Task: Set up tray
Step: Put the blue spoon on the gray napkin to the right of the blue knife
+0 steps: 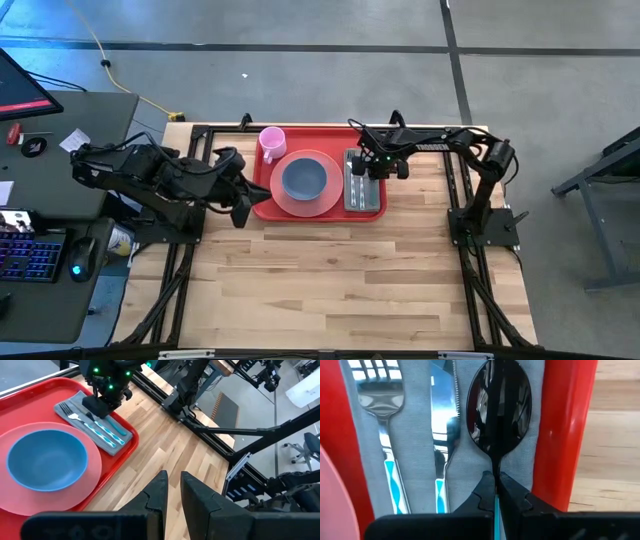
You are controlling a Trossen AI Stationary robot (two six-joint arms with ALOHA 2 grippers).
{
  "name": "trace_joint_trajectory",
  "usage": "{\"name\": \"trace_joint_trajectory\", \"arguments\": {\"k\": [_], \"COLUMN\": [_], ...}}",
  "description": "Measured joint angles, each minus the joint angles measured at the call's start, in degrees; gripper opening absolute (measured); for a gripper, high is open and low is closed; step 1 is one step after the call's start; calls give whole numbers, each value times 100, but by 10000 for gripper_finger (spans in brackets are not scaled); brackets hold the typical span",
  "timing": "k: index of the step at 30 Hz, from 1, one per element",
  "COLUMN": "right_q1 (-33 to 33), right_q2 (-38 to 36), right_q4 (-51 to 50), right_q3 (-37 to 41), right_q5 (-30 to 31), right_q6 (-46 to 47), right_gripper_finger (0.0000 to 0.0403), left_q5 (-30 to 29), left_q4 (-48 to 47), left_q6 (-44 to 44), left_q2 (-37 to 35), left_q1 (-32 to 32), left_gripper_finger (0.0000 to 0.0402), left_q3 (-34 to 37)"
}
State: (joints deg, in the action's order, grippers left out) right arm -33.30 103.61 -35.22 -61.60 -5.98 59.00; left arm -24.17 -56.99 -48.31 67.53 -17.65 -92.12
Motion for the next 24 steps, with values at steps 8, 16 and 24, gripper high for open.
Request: {"name": "trace_joint_trajectory", "arguments": {"k": [8, 16, 24], "right_q1": [2, 2, 2], "right_q2": [0, 0, 2], "right_q4": [-2, -3, -11], "right_q3": [0, 0, 0], "right_q5": [0, 2, 0], "right_q6": [-163, -161, -51], "right_gripper_finger": [3, 9, 43], "left_q5": [-1, 1, 3], "left_q4": [0, 0, 0], "left_q6": [-23, -67, -109], "left_q2": [0, 0, 0], "left_q1": [0, 0, 0], "left_gripper_finger": [88, 88, 88], "left_q3": [0, 2, 4]}}
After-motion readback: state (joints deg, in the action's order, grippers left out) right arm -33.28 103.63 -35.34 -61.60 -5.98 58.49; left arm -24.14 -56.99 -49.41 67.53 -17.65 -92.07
